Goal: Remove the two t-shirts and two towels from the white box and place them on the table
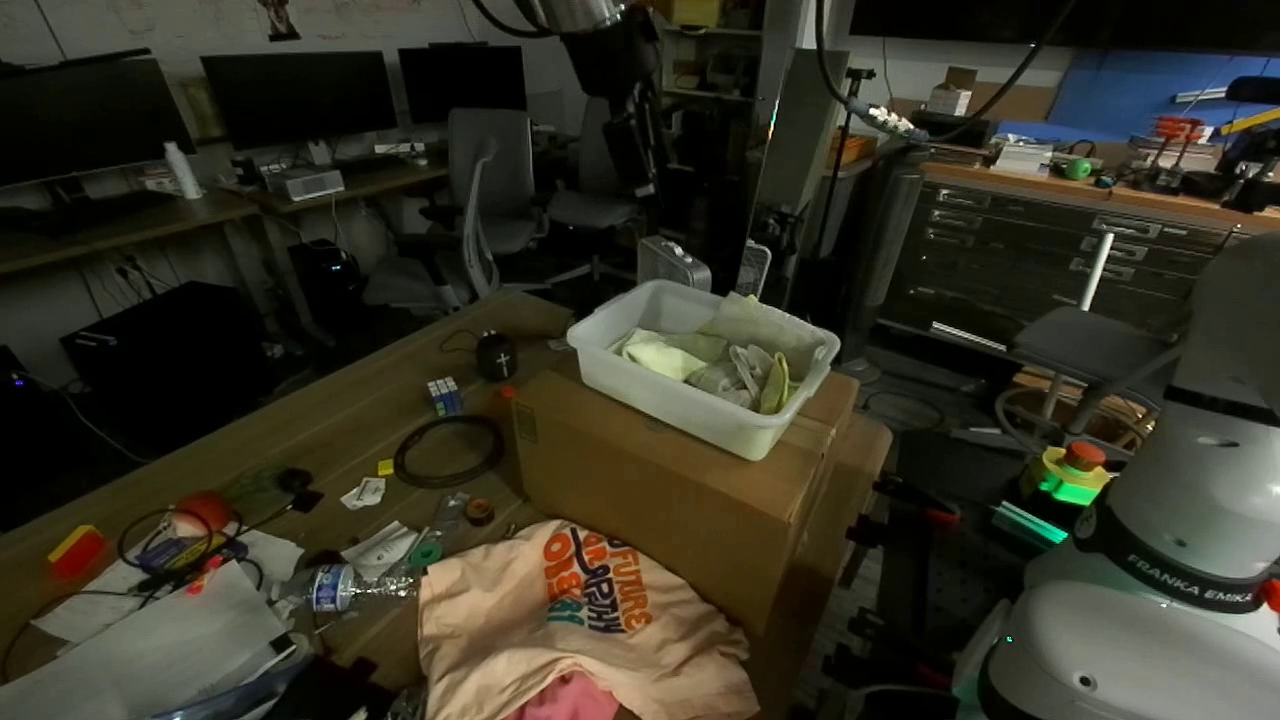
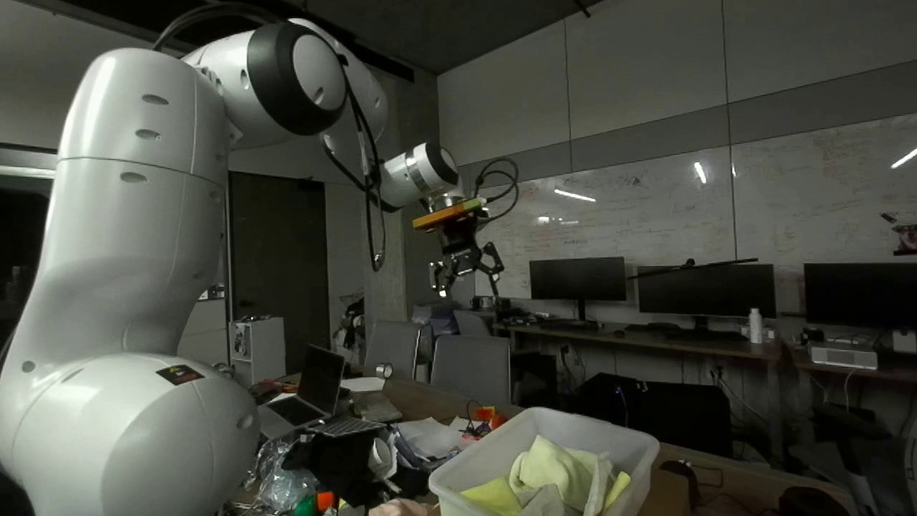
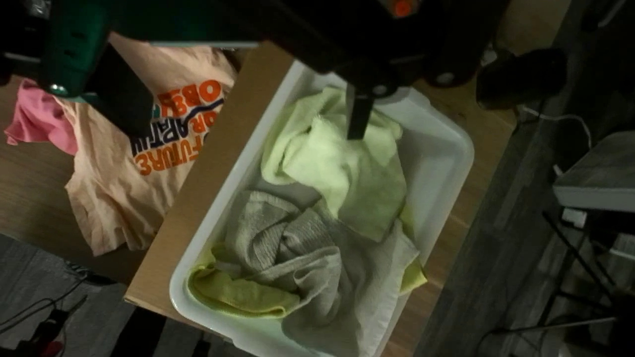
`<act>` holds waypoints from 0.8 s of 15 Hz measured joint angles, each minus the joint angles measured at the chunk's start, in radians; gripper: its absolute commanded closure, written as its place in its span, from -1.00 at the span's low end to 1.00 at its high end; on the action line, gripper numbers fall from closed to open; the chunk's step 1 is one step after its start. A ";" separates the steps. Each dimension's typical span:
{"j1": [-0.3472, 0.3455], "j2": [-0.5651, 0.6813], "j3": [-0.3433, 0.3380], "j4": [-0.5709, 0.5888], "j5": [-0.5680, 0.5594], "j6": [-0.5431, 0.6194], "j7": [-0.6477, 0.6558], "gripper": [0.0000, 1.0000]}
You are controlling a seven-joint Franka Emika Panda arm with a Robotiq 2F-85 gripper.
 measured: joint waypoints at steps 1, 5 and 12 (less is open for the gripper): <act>-0.028 0.000 -0.020 -0.018 0.023 0.004 -0.009 -1.00; -0.129 0.005 -0.091 -0.097 0.113 0.042 -0.059 -1.00; -0.197 0.072 -0.125 -0.197 0.258 0.159 -0.101 -1.00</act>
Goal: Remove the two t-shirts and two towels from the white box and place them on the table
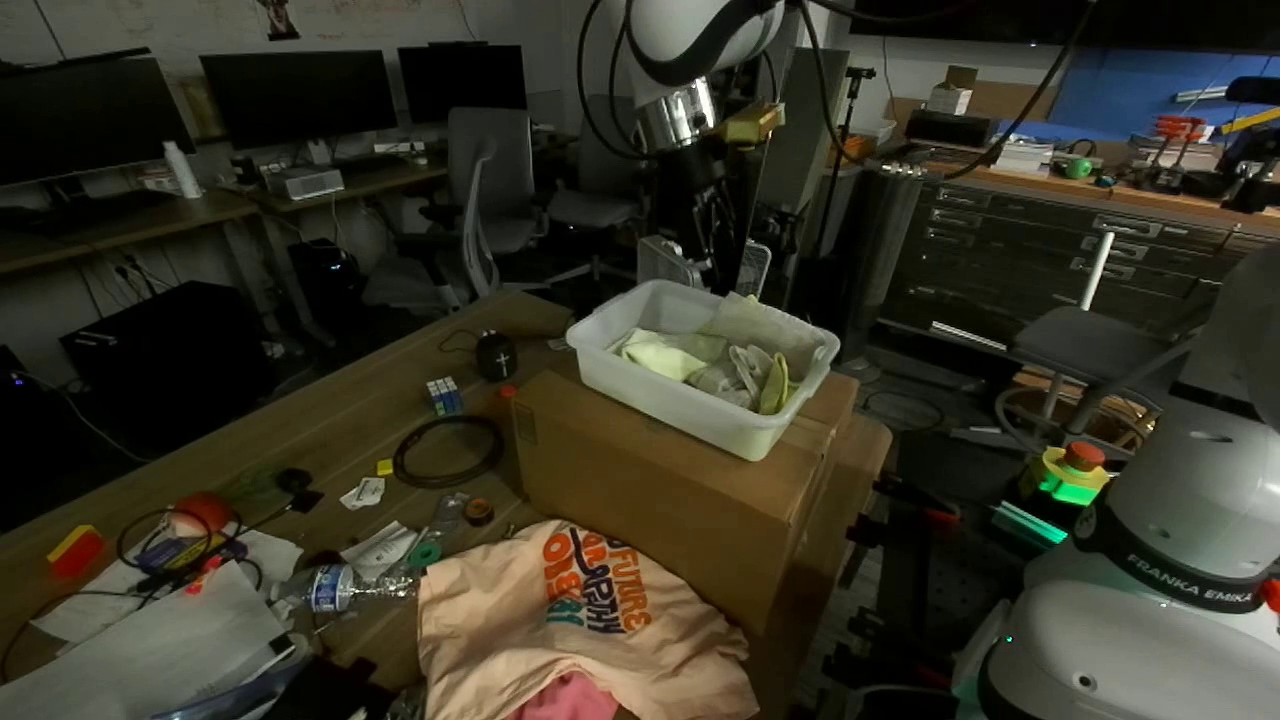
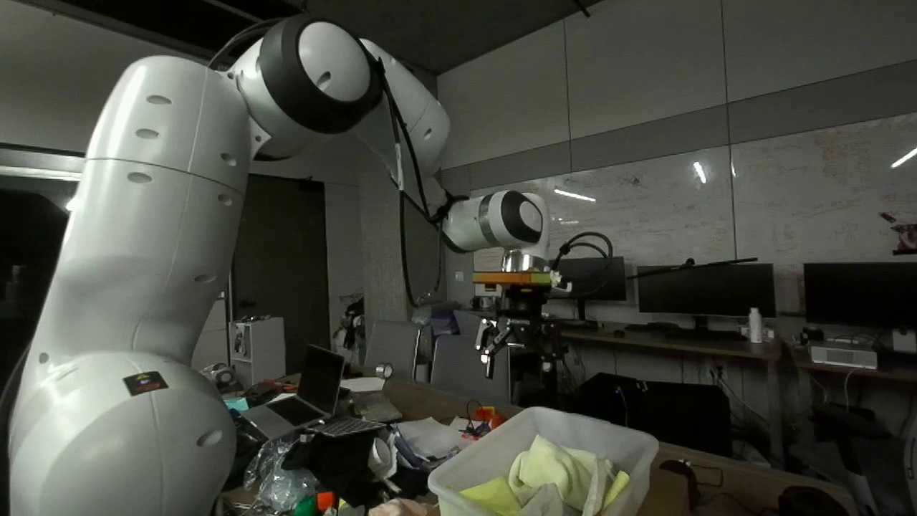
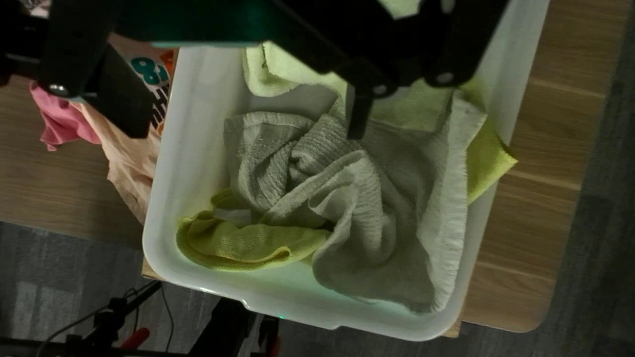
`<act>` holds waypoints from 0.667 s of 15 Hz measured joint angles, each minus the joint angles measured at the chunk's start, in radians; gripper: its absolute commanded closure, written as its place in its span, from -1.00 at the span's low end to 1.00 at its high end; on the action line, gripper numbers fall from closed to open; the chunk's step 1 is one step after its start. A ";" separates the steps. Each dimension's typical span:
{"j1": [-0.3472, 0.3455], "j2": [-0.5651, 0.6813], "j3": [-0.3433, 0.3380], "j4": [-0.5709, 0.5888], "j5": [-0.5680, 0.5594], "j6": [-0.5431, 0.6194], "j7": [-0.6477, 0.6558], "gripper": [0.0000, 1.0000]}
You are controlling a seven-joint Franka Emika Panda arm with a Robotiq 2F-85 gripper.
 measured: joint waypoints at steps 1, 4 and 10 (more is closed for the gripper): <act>0.000 0.016 0.001 -0.010 0.017 0.025 0.000 -1.00; 0.000 0.069 0.004 -0.027 0.065 0.085 0.005 -1.00; -0.007 0.176 -0.006 -0.032 0.082 0.168 0.062 -1.00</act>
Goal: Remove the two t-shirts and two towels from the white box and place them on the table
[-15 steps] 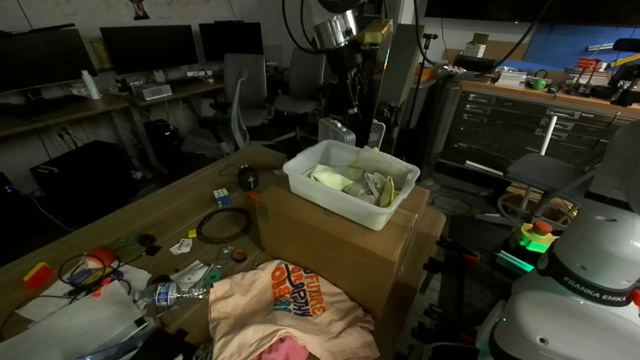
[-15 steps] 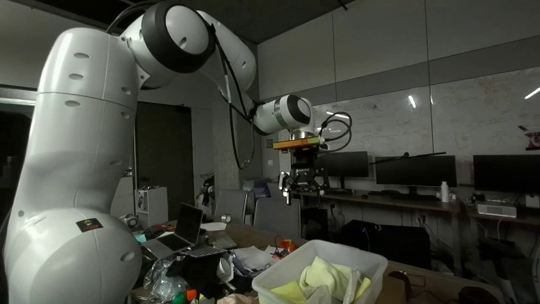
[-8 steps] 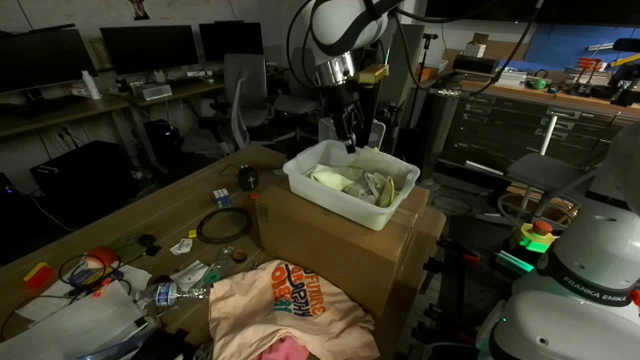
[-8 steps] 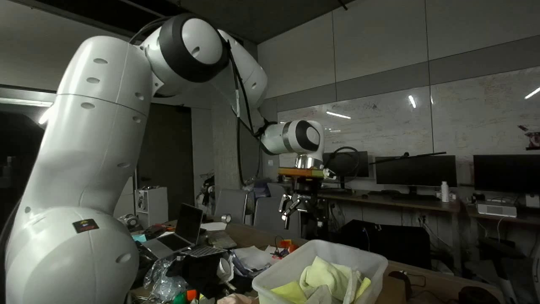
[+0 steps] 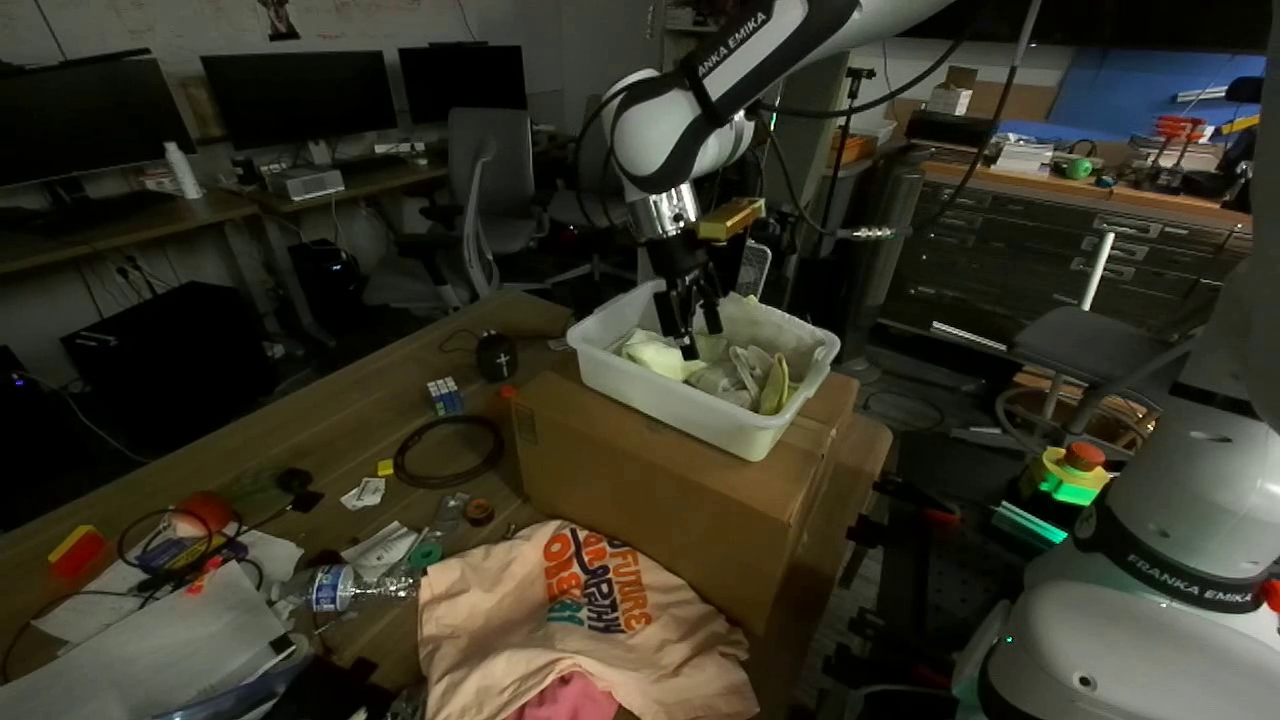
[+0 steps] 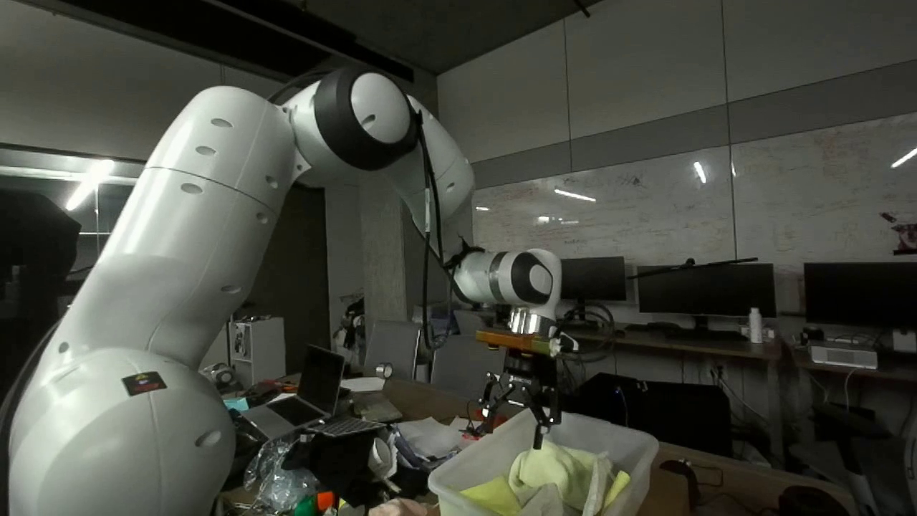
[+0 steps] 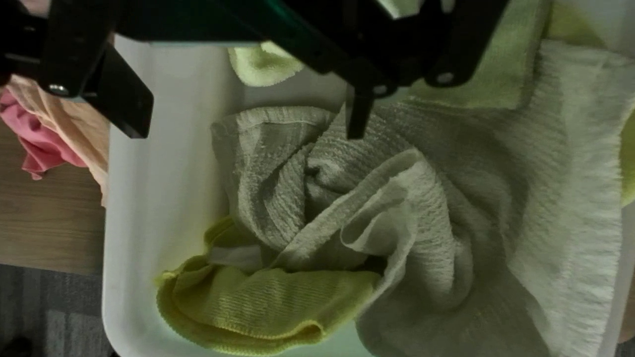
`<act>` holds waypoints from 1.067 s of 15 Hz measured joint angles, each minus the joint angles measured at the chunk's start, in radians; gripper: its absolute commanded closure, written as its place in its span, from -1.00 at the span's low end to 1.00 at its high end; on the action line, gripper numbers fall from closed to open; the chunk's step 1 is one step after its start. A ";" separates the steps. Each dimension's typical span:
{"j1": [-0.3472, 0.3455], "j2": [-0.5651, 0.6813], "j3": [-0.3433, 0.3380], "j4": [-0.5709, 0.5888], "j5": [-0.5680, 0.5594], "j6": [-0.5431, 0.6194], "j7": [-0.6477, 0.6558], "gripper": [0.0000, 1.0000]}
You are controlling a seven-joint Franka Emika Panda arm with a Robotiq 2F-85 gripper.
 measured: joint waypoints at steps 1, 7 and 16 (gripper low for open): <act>-0.003 0.012 -0.005 -0.001 0.000 0.014 0.009 -1.00; -0.030 0.048 -0.027 -0.006 0.000 0.065 0.028 -1.00; -0.043 0.080 -0.034 -0.053 0.000 0.078 0.032 -1.00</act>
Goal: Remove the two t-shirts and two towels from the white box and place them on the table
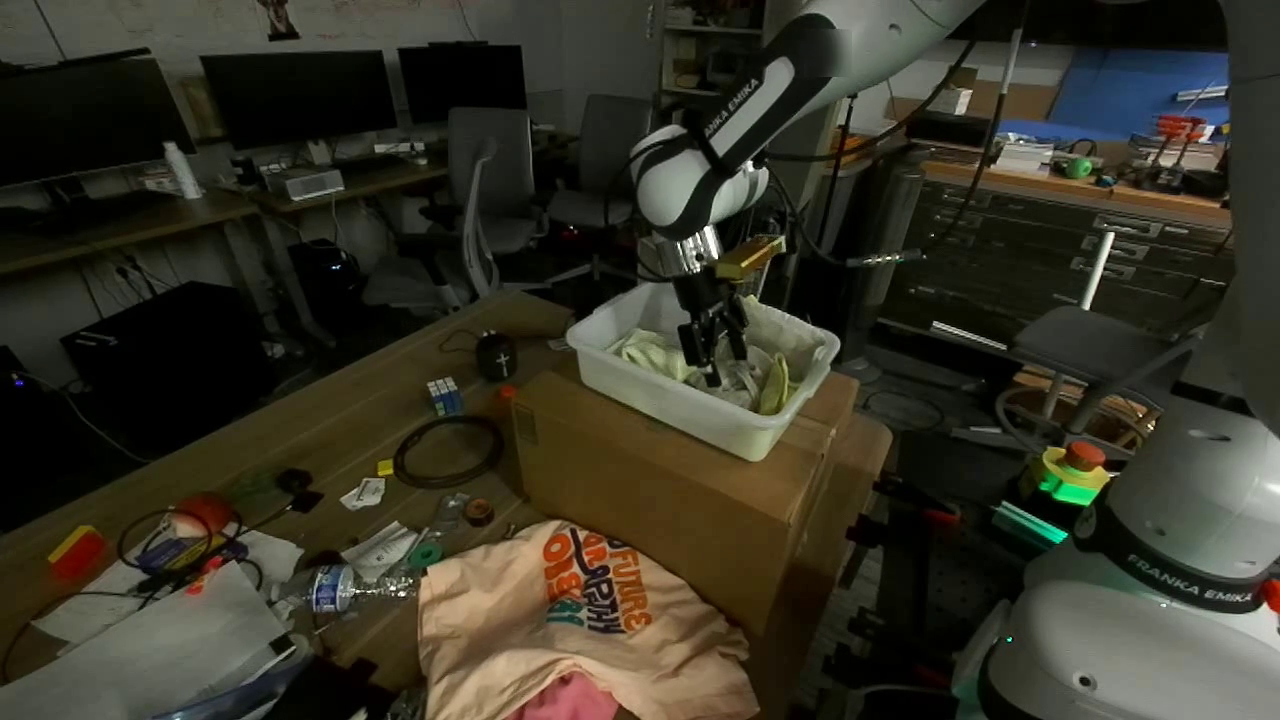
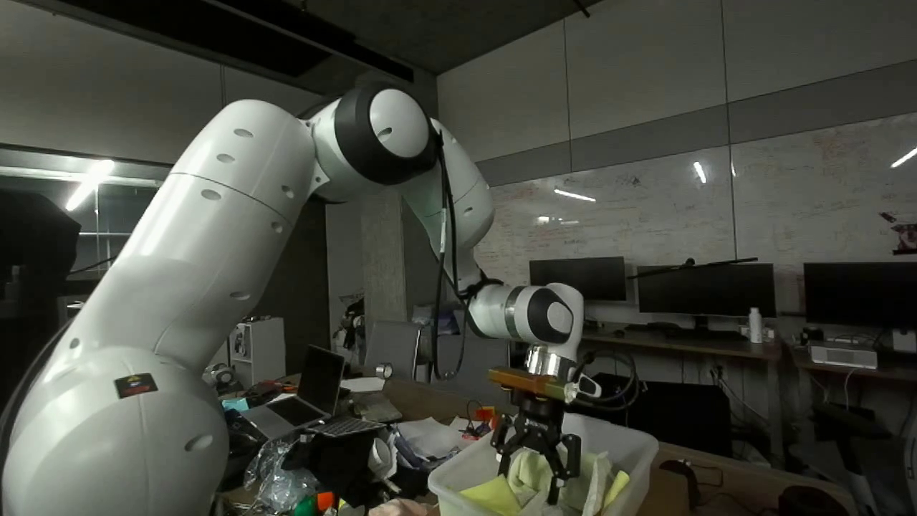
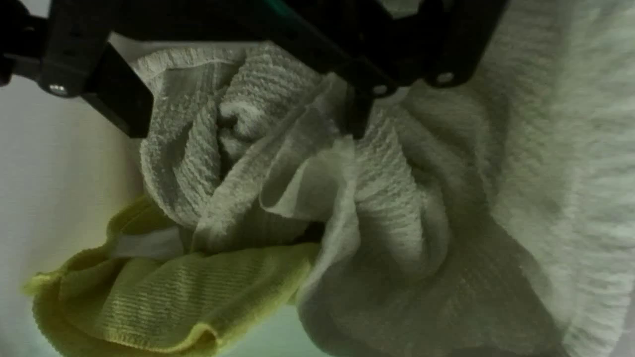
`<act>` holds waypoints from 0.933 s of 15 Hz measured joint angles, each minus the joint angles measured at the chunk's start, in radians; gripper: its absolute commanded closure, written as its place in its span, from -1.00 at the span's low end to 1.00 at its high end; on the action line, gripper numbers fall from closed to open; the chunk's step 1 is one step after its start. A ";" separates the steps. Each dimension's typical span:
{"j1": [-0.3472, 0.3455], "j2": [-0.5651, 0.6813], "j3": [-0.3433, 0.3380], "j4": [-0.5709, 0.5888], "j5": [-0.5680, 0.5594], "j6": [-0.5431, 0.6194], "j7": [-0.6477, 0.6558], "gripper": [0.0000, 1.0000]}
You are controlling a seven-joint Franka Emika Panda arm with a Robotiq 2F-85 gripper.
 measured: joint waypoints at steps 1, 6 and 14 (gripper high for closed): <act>0.000 0.006 0.000 -0.006 0.000 -0.002 0.001 -1.00; -0.004 0.020 -0.004 -0.037 0.000 -0.001 0.007 -1.00; -0.005 0.031 -0.008 -0.054 0.000 0.000 0.017 -0.16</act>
